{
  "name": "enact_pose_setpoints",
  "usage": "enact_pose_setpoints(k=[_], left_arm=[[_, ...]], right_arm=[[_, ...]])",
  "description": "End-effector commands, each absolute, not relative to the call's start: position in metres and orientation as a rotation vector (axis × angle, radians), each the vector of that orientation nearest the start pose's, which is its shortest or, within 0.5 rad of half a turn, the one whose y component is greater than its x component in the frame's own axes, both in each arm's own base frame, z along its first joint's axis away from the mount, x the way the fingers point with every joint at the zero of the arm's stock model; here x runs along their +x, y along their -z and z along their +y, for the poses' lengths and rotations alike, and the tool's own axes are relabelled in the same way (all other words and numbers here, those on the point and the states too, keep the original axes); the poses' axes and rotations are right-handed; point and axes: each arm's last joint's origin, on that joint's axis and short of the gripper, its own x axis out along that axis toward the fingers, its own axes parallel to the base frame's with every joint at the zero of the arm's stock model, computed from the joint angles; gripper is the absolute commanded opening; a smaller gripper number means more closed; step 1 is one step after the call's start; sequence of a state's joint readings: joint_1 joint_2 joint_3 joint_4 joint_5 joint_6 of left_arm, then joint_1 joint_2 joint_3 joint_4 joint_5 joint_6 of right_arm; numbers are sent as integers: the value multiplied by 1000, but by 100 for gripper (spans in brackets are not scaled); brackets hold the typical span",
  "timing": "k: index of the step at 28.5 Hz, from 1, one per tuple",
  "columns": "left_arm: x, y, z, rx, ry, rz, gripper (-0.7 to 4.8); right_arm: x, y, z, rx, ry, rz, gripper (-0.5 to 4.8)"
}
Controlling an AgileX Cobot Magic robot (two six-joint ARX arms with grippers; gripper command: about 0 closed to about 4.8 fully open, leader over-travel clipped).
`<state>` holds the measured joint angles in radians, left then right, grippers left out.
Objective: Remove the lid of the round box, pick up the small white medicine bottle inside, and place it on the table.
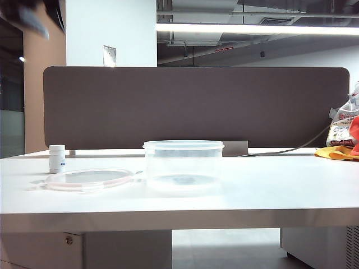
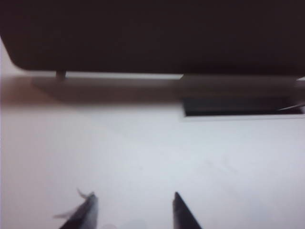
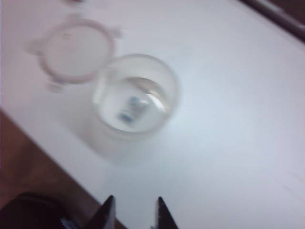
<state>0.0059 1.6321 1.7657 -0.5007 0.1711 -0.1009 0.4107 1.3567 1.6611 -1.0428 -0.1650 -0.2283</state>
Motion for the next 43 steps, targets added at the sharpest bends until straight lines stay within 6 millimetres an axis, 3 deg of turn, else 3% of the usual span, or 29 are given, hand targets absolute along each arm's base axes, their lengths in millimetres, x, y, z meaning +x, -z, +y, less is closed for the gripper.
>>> enact_pose_setpoints(k=[1,7,13,18,30,33,38,43], left_arm=[[329,-448,-5,-81,186,345,205],[275,-466,-17,-21,309,364,204],[230,-443,-36,-1,396,382,174],[190,-414,-41,6,392,371,173],[90,-357,-21,-81,307,285,172],[71,-341,-17,-84,288,241,134],[51,-305,-13,-110,274,179,117],[47,-265,-13,-242,301,136,117]], right_arm=[[217,-439,85,-289,-574,635,107],[188,-454,56,-251,-487,599,107],[159,-447,42,-176,-433,585,108],[135,-418,40,-76,-510,556,107],[86,-340,29,96,-502,487,107],[76,-326,27,94,-506,440,107],[65,-302,24,89,-502,354,107],[57,-277,22,88,-508,296,107]])
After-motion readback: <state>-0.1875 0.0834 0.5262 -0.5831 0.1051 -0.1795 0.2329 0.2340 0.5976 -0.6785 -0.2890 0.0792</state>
